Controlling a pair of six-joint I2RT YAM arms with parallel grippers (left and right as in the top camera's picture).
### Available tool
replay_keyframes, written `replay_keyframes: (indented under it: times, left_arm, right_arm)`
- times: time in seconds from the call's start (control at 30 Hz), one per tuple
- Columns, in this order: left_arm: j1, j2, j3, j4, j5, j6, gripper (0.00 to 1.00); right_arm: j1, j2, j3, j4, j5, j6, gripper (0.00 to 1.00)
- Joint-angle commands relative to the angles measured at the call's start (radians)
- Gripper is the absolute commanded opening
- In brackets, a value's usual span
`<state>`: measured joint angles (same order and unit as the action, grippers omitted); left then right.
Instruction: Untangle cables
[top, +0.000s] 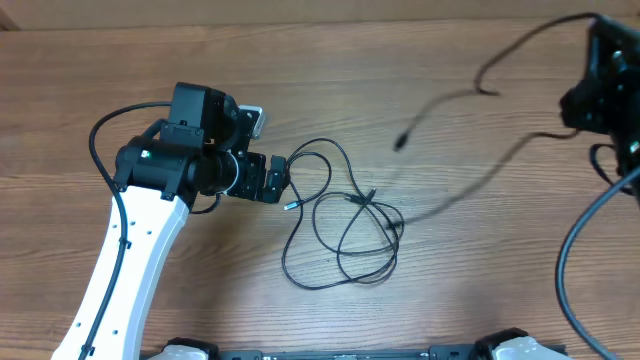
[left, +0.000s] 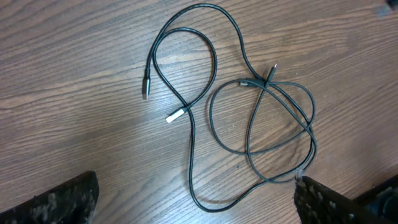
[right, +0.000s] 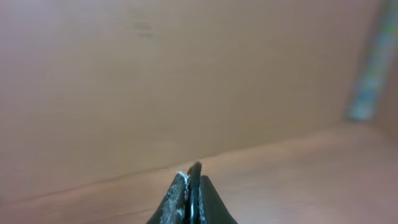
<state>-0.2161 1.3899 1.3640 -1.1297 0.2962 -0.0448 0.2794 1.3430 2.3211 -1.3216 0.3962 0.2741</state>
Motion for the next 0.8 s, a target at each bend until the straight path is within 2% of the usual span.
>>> replay_keyframes:
  times: [0.0, 0.3, 0.43, 0.77]
  left_arm:
    - [0.000, -0.004, 0.008, 0.004, 0.008, 0.023, 1.00]
    - [0.000, -0.004, 0.008, 0.004, 0.008, 0.023, 1.00]
    - [0.000, -0.004, 0.008, 0.004, 0.008, 0.023, 0.99]
    - [0.000, -0.004, 0.008, 0.004, 0.008, 0.023, 0.99]
  right_arm:
    - [-0.075, 0.014, 0.016, -0.034, 0.175, -0.014, 0.04]
    - [-0.386, 0.098, 0.015, -0.123, 0.203, -0.012, 0.04]
    - [-0.547, 0.154, 0.015, -0.171, 0.162, 0.046, 0.04]
    - [-0.947, 0.298, 0.015, -0.326, -0.097, 0.153, 0.04]
